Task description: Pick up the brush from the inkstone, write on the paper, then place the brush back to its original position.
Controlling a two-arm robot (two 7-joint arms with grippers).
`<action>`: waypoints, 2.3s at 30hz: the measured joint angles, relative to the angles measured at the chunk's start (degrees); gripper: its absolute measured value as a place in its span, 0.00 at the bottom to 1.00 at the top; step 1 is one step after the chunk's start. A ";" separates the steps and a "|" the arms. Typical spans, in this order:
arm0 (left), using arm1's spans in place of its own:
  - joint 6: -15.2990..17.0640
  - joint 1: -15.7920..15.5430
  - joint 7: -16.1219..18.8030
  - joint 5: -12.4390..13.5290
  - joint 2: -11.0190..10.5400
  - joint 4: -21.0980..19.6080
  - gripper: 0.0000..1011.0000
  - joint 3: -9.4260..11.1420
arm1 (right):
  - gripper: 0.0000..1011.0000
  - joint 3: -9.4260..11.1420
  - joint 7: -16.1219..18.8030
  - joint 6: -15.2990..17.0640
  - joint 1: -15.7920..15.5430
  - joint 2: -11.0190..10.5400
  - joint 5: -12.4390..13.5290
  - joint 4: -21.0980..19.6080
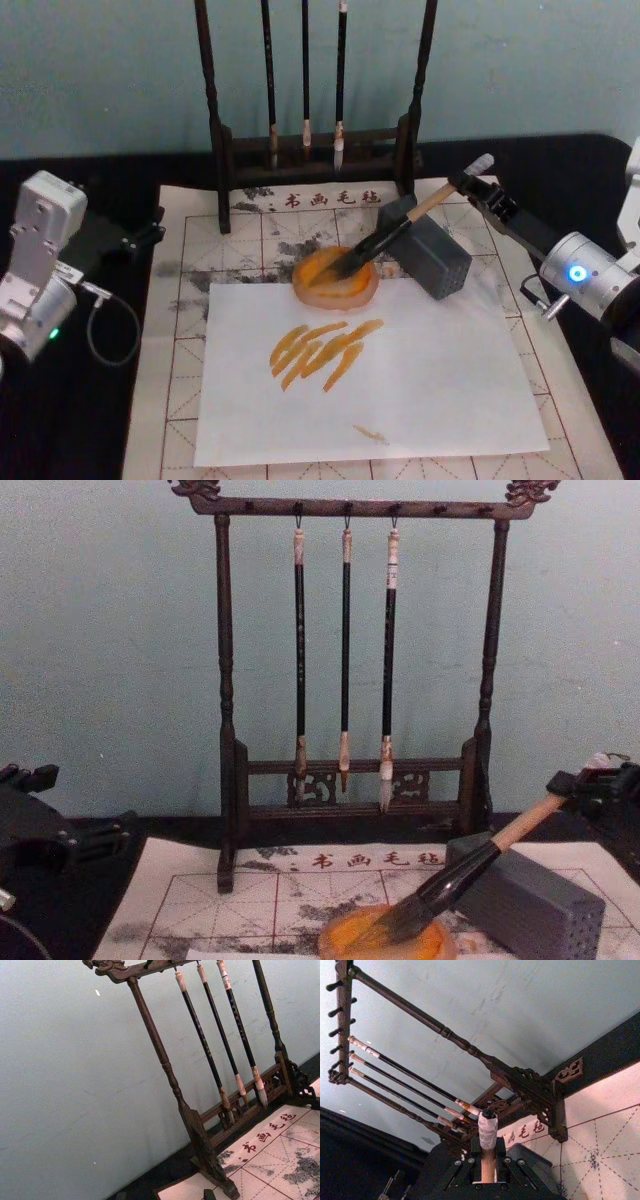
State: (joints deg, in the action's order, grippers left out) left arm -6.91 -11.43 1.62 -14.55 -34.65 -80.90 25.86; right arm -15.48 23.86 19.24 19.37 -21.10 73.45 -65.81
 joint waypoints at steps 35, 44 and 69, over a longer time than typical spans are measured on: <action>0.00 0.00 0.00 0.00 0.00 0.00 0.99 0.00 | 0.17 -0.32 -1.23 1.34 -1.05 -2.37 5.59 -3.16; 0.00 0.00 0.00 0.00 0.00 0.00 0.99 0.00 | 0.17 -0.76 -1.24 1.32 -1.97 -4.07 7.15 -5.23; 0.00 0.00 0.00 0.00 0.00 0.00 0.99 0.00 | 0.17 -4.39 3.82 2.84 -4.90 -10.93 9.25 -10.98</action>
State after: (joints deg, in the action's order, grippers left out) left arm -6.91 -11.43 1.62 -14.55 -34.64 -80.90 25.86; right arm -19.86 27.68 22.08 14.47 -32.04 82.69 -76.79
